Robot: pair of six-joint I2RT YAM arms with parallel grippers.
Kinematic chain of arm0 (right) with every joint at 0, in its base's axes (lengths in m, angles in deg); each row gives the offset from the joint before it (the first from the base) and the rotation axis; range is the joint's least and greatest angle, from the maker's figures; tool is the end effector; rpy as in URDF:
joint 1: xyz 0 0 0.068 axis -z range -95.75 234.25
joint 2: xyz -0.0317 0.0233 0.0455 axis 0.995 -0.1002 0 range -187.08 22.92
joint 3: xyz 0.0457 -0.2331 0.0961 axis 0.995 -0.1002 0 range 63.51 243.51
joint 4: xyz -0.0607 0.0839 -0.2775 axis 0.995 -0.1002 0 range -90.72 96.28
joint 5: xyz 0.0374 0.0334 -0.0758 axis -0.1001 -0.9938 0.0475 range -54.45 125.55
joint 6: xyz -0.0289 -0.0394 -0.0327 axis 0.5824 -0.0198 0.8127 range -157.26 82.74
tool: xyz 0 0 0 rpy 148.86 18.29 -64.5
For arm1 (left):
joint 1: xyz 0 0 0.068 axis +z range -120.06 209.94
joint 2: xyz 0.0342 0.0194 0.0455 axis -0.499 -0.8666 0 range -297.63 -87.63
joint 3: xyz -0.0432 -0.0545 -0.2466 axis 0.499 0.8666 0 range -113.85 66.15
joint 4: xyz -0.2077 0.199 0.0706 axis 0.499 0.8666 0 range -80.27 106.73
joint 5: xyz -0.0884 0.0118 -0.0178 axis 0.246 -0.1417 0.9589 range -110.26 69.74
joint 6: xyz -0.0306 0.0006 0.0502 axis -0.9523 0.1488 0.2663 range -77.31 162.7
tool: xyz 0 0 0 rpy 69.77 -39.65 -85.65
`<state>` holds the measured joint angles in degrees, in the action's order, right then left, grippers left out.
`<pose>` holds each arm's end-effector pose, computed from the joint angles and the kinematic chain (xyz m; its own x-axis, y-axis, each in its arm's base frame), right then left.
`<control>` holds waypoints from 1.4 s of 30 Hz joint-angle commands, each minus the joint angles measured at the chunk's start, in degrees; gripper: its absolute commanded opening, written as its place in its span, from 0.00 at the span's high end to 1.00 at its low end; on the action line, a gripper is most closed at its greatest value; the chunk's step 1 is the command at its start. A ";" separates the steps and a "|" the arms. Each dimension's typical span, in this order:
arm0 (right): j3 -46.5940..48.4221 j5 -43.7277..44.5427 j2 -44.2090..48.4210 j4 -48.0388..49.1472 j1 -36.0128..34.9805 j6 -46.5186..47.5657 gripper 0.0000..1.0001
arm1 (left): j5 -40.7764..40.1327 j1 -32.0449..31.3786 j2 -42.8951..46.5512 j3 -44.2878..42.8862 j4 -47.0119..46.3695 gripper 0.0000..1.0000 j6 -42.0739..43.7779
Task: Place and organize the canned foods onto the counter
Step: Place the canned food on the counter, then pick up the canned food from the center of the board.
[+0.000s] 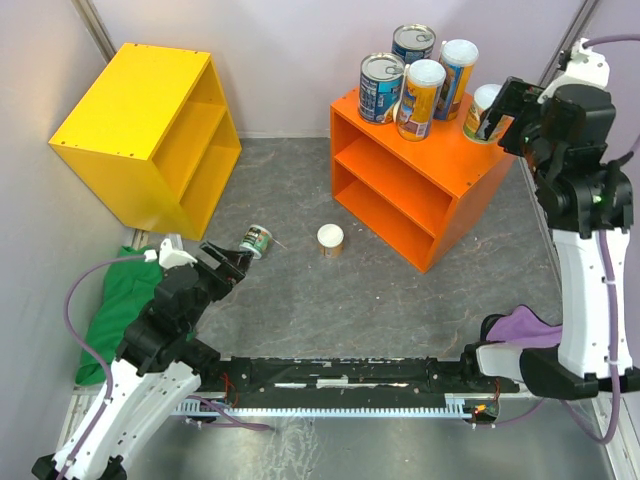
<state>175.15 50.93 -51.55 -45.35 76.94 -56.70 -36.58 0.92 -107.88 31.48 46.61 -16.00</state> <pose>0.2530 0.0211 0.5406 -0.1898 0.2992 -0.9351 0.2070 0.9432 0.2598 0.1392 -0.0635 0.2833 -0.3772 -0.7284 -0.5719 -0.1616 0.6598 -0.7338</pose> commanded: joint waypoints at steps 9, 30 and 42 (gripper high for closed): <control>-2.60 0.92 5.11 -3.39 -10.94 -2.06 0.01 | -5.29 0.01 -15.36 -8.97 -3.56 0.07 13.26; -14.83 2.52 10.84 -4.44 -31.88 -3.49 0.03 | 5.20 9.62 -37.56 -16.03 -9.02 0.05 26.88; -23.30 6.88 3.79 2.47 -47.78 -4.57 0.02 | 13.13 11.44 -31.38 -9.69 -14.12 0.05 22.61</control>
<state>155.54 57.25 -46.48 -48.11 30.17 -59.74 -28.38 11.96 -143.47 19.54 37.65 8.02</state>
